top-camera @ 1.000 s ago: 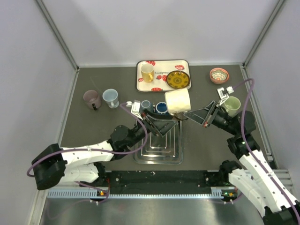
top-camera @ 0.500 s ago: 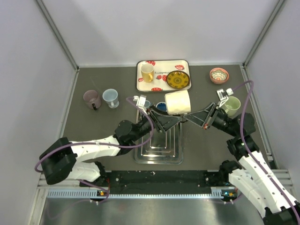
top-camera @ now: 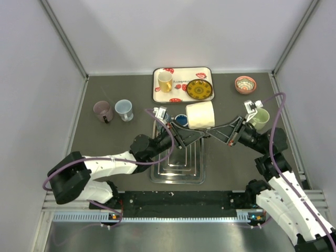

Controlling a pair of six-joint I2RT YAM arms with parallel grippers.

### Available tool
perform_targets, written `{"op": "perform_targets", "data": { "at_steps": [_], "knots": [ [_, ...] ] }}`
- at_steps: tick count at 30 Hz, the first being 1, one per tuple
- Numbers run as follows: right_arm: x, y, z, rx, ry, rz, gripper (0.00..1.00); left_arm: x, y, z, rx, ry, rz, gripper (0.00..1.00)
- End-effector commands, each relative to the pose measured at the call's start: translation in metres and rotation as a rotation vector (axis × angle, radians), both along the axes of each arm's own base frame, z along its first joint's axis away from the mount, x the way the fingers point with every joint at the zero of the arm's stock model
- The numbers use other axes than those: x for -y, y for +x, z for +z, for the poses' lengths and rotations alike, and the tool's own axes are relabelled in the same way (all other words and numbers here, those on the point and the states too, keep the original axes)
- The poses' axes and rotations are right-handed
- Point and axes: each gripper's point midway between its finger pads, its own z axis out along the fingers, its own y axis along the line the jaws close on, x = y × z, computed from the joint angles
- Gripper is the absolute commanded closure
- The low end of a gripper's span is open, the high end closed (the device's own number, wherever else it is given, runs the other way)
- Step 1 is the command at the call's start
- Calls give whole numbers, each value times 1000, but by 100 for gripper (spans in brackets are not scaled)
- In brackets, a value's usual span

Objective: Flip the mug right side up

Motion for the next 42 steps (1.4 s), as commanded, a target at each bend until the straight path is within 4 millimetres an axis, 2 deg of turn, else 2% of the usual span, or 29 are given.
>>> {"op": "perform_targets", "data": {
  "at_steps": [1,3,7,9,10,11,15,16,19,20,21,26,27,29,30,31,33,34,37,38,39,41,42],
  "knots": [
    [-1,-10,5,89,-44,20,100,-27,-14,74,117,-254,-14,70],
    [0,-10,2,93,-53,18,100,-28,-15,76,115,-266,-23,76],
    [1,-11,-3,108,-80,12,100,-28,-16,80,114,-288,-37,81],
    [1,-11,-6,103,-91,11,100,-27,-17,80,112,-290,-44,72],
    [1,-11,-6,106,-94,9,100,-27,-17,80,112,-290,-46,61],
    [1,-12,-7,105,-96,10,100,-26,-16,80,110,-289,-47,58],
    [1,-13,-8,109,-101,12,100,-26,-16,79,107,-295,-47,56],
    [1,-13,-9,107,-104,12,100,-26,-15,78,105,-297,-46,57],
    [1,-14,-11,109,-107,16,100,-27,-14,79,102,-307,-42,73],
    [1,-15,-10,116,-106,17,100,-27,-13,79,99,-311,-40,89],
    [1,-16,-10,119,-106,17,100,-27,-13,79,96,-316,-39,100],
    [2,-18,-15,132,-129,16,100,-26,-11,74,83,-306,-37,100],
    [3,-19,-16,132,-136,11,100,-25,-12,73,92,-285,-31,100],
    [5,-18,-19,126,-159,3,100,-14,-8,60,73,-190,-27,100],
    [5,-18,-20,126,-166,1,100,-15,-9,62,103,-166,-11,100],
    [6,-19,-19,133,-174,-2,90,-13,-8,59,108,-139,-5,100],
    [7,-18,-21,116,-186,-9,80,-14,-6,50,114,-77,23,100],
    [7,-18,-20,119,-188,-13,71,-15,-5,47,112,-61,36,100],
    [7,-16,-18,113,-186,-17,60,-23,2,32,100,6,110,100],
    [7,-17,-17,111,-186,-15,58,-29,1,33,118,16,134,100],
    [7,-17,-17,108,-187,-16,55,-33,4,26,108,29,162,100],
    [7,-17,-14,110,-185,-19,52,-41,2,29,133,23,185,100],
    [7,-17,-15,107,-187,-18,51,-42,2,23,125,41,191,100]
  ]
}}
